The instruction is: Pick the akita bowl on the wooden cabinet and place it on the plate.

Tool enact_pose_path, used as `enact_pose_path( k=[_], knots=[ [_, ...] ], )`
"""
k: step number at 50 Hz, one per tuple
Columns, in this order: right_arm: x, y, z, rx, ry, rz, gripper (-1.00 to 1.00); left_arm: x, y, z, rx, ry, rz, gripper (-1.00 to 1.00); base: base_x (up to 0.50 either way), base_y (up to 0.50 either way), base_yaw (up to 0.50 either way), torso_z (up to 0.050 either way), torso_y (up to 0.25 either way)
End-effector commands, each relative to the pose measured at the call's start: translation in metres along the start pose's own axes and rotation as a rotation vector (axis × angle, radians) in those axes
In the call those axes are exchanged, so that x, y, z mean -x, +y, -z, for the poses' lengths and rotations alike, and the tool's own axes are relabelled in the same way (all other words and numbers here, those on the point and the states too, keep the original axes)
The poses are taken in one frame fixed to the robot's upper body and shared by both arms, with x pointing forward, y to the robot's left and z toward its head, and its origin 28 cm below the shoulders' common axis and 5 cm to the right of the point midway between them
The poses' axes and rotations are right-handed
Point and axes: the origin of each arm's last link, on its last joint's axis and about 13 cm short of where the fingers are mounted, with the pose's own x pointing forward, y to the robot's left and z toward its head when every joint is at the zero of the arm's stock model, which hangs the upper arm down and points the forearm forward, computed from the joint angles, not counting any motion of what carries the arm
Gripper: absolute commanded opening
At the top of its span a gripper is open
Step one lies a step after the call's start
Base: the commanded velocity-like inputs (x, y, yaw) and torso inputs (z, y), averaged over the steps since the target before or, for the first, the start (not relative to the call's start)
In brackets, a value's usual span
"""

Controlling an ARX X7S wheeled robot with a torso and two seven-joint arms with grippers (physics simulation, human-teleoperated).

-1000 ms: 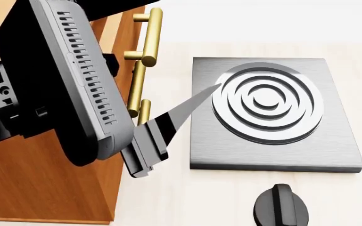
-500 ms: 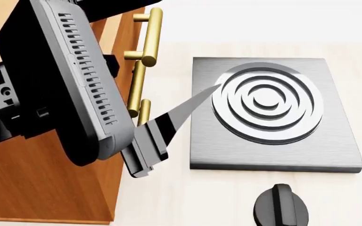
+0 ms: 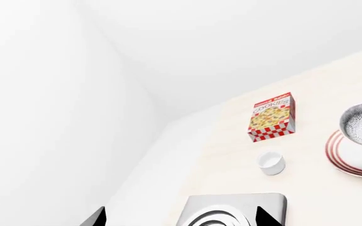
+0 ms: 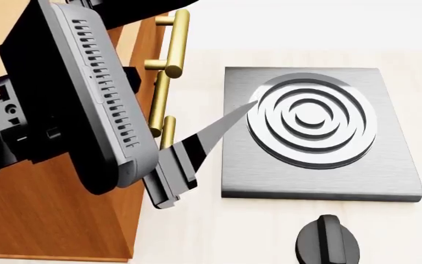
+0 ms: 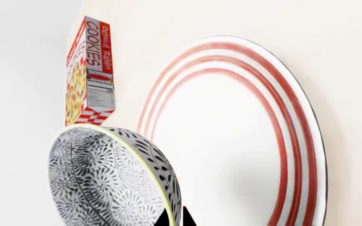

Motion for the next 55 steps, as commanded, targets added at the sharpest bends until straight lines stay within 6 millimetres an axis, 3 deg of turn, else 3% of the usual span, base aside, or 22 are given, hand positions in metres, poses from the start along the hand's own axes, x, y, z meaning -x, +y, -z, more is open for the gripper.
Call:
enact_pose_path(
  k=[1,50,51,55],
  knots=[
    [-0.0046,-0.0027,0.0011,0.019,-0.008,-0.003,-1.00,-0.0008,-0.0002,0.0014,0.003,0.000,0.000,1.00,0.00,0.00,0.00,0.000,0.000],
    [-0.0107,-0.0060,0.0049,0.061,-0.028,-0.018,-1.00,-0.0005,-0.0022,0.0103,0.021,0.006,-0.001,1.00,0.00,0.00,0.00,0.000,0.000],
    [-0.0109,-0.0057,0.0053,0.060,-0.028,-0.024,1.00,-0.0007,-0.0019,0.0105,0.021,0.007,-0.002,1.00,0.00,0.00,0.00,0.000,0.000],
    [-0.0114,-0.0069,0.0063,0.063,-0.027,-0.029,1.00,-0.0002,-0.0024,0.0114,0.024,0.008,-0.002,1.00,0.00,0.00,0.00,0.000,0.000]
  ],
)
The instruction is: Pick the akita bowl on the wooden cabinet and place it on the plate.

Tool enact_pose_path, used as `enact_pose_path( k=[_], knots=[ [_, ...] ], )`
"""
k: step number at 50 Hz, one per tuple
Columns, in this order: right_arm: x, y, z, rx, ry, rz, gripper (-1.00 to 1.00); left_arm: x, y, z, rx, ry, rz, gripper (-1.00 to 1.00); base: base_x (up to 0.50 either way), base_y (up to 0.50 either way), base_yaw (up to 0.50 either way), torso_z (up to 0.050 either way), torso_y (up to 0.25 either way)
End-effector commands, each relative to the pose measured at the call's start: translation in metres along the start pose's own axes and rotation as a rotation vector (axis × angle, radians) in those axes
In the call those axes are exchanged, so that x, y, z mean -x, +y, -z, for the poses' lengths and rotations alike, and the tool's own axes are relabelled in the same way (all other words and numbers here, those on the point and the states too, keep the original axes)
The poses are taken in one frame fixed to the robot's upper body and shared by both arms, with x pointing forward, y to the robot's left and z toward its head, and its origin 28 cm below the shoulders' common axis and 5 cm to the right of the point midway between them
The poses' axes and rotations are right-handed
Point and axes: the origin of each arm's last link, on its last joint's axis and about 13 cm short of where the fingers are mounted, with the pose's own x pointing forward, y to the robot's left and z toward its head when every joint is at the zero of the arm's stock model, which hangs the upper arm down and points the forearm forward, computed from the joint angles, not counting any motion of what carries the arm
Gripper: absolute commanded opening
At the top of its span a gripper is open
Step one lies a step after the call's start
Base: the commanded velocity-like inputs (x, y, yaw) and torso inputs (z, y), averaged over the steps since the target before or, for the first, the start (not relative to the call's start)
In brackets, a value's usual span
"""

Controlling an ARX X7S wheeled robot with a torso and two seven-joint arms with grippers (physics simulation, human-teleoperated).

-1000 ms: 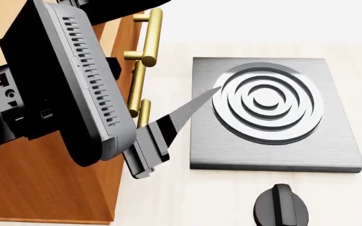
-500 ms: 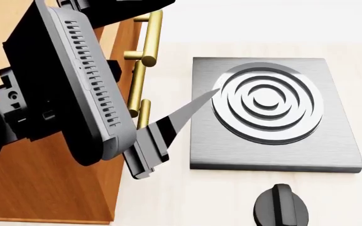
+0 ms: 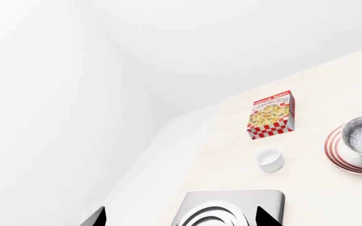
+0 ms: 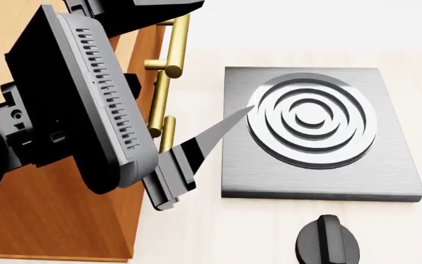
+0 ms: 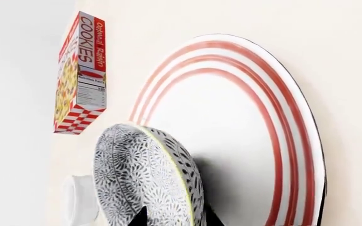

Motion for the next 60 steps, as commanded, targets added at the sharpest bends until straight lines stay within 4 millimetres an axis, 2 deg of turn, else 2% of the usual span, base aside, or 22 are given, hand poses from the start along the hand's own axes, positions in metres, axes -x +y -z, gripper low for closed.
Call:
enact_pose_path(
  k=[1,22,29,44,53,60],
  knots=[
    [0.000,0.001,0.000,0.016,-0.016,-0.036,1.00,0.000,0.000,0.002,0.002,0.003,-0.002,1.00,0.00,0.00,0.00,0.000,0.000],
    [0.004,0.003,-0.001,0.012,-0.008,-0.058,1.00,0.002,0.000,0.002,0.007,0.001,-0.008,1.00,0.00,0.00,0.00,0.000,0.000],
    [0.012,0.011,-0.002,0.015,-0.010,-0.089,1.00,0.003,0.000,0.002,0.007,0.003,-0.011,1.00,0.00,0.00,0.00,0.000,0.001],
    [0.038,0.031,-0.013,0.020,-0.034,-0.190,1.00,0.005,0.001,0.002,0.008,0.002,-0.017,1.00,0.00,0.00,0.00,0.000,0.000],
    [0.064,0.039,-0.028,0.020,-0.073,-0.253,1.00,0.007,0.001,0.002,0.010,0.002,-0.025,1.00,0.00,0.00,0.00,0.000,0.000],
    [0.081,0.048,-0.030,0.022,-0.073,-0.306,1.00,0.008,0.001,0.001,0.014,0.000,-0.027,1.00,0.00,0.00,0.00,0.000,0.000]
  ],
)
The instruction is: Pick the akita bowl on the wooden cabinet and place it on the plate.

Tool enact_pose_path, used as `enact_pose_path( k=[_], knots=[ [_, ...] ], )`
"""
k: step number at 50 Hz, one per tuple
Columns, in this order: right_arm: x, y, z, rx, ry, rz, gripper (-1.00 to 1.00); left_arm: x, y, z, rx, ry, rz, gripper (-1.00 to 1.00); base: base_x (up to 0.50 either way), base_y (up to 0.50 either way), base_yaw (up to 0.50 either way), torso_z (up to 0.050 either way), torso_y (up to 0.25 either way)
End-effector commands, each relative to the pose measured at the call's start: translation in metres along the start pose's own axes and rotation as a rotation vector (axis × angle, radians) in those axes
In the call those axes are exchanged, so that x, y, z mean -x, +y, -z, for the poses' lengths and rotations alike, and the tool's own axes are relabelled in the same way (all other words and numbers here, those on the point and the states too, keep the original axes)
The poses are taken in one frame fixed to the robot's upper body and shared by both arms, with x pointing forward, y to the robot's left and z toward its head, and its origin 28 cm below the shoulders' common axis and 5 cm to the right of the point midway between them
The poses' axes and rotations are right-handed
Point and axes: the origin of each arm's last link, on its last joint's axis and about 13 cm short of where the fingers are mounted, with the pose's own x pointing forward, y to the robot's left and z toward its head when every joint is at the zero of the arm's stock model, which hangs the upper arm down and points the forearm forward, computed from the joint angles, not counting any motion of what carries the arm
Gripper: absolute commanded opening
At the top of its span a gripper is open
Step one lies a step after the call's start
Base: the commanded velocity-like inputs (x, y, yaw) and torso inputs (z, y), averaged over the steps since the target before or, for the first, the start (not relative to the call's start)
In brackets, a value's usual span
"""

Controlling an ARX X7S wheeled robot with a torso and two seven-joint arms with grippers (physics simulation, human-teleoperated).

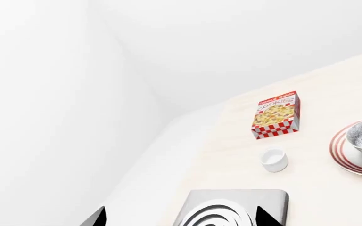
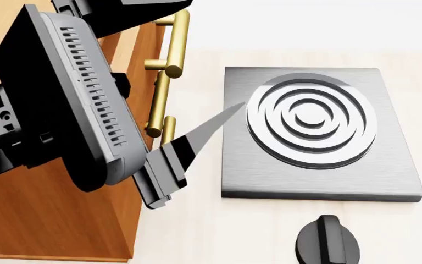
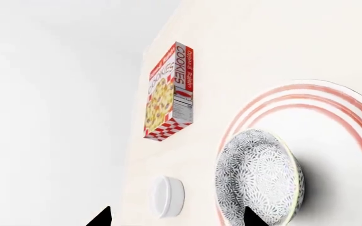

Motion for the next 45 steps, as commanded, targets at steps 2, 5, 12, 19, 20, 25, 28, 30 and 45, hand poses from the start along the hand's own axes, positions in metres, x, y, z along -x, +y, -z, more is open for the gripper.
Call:
enact_pose_path(
  k=[2,5,12,19,20,25,28,30,45],
  knots=[
    [0.028,0.024,-0.009,0.009,-0.007,-0.110,1.00,0.003,0.001,-0.001,0.005,-0.002,-0.008,1.00,0.00,0.00,0.00,0.000,0.000],
    [0.034,0.032,-0.011,0.013,-0.007,-0.145,1.00,0.003,0.000,-0.001,0.005,-0.004,-0.007,1.00,0.00,0.00,0.00,0.000,0.000],
    [0.052,0.048,-0.015,0.029,-0.008,-0.226,1.00,0.004,0.001,-0.004,0.004,-0.012,-0.012,1.00,0.00,0.00,0.00,0.000,0.000],
    [0.078,0.070,-0.017,0.036,0.007,-0.353,1.00,0.004,0.001,-0.005,0.006,-0.018,-0.015,1.00,0.00,0.00,0.00,0.000,0.000],
    [0.081,0.072,-0.017,0.038,0.007,-0.365,1.00,0.004,0.001,-0.004,0.000,-0.017,-0.015,1.00,0.00,0.00,0.00,0.000,0.000],
    [0.100,0.087,-0.019,0.053,0.016,-0.459,1.00,0.005,0.002,-0.004,0.007,-0.020,-0.022,1.00,0.00,0.00,0.00,0.000,0.000],
    [0.113,0.095,-0.021,0.062,0.026,-0.518,1.00,0.005,0.001,-0.002,0.005,-0.015,-0.019,1.00,0.00,0.00,0.00,0.000,0.000],
    [0.120,0.099,-0.022,0.068,0.029,-0.549,1.00,0.006,0.001,-0.003,0.007,-0.016,-0.021,1.00,0.00,0.00,0.00,0.000,0.000],
    [0.165,0.121,-0.032,0.130,0.014,-0.753,1.00,0.008,0.000,-0.003,0.010,-0.025,-0.024,1.00,0.00,0.00,0.00,0.000,0.000]
  ],
)
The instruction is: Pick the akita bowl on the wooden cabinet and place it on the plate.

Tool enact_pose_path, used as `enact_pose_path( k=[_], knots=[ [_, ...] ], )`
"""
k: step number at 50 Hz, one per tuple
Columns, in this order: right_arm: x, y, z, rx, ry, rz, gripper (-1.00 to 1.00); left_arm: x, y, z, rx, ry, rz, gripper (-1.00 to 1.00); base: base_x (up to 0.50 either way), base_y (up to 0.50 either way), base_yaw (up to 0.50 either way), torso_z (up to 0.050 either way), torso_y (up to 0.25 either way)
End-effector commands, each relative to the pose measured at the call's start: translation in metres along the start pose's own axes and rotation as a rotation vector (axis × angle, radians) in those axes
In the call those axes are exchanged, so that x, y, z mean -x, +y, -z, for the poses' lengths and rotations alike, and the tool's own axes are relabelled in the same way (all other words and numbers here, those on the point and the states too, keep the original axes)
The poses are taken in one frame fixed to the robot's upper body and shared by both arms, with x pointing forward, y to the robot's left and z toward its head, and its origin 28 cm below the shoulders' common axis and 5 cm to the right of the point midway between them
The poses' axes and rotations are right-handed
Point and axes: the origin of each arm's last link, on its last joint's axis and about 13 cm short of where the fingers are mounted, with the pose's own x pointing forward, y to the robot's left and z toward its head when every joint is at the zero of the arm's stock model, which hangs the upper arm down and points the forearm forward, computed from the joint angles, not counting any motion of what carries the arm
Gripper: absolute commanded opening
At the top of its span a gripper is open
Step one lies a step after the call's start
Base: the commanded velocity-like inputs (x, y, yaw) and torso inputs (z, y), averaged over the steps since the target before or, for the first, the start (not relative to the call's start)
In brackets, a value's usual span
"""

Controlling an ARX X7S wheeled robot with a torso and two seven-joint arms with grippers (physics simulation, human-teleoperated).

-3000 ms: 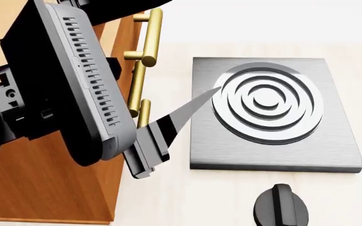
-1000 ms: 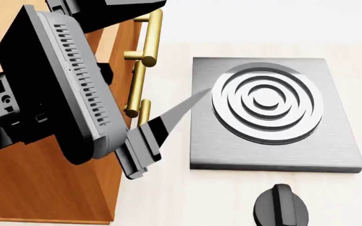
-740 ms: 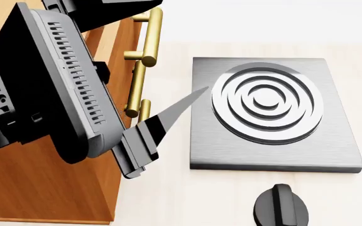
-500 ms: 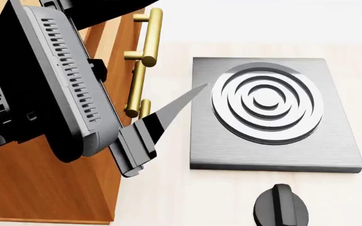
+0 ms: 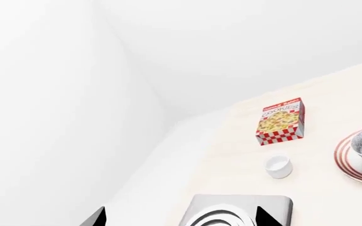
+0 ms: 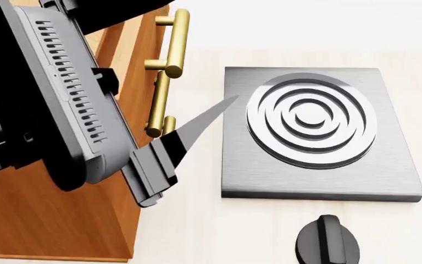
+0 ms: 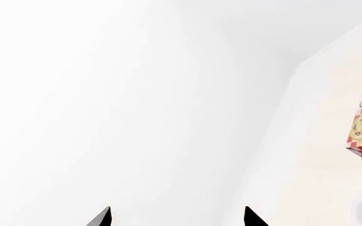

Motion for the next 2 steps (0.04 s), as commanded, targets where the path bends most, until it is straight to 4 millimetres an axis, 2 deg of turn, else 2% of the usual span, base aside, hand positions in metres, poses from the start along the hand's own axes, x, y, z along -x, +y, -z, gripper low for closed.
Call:
enact_pose_path(
  k=[1,2],
  knots=[
    [0.0198,0.0292,-0.0068,0.054,0.004,-0.151,1.00,0.0014,-0.0006,0.0007,0.003,-0.004,-0.003,1.00,0.00,0.00,0.00,0.000,0.000],
    [0.0212,0.0308,-0.0069,0.059,0.004,-0.159,1.00,0.0017,-0.0006,0.0006,0.002,-0.005,-0.004,1.00,0.00,0.00,0.00,0.000,0.000]
  ],
)
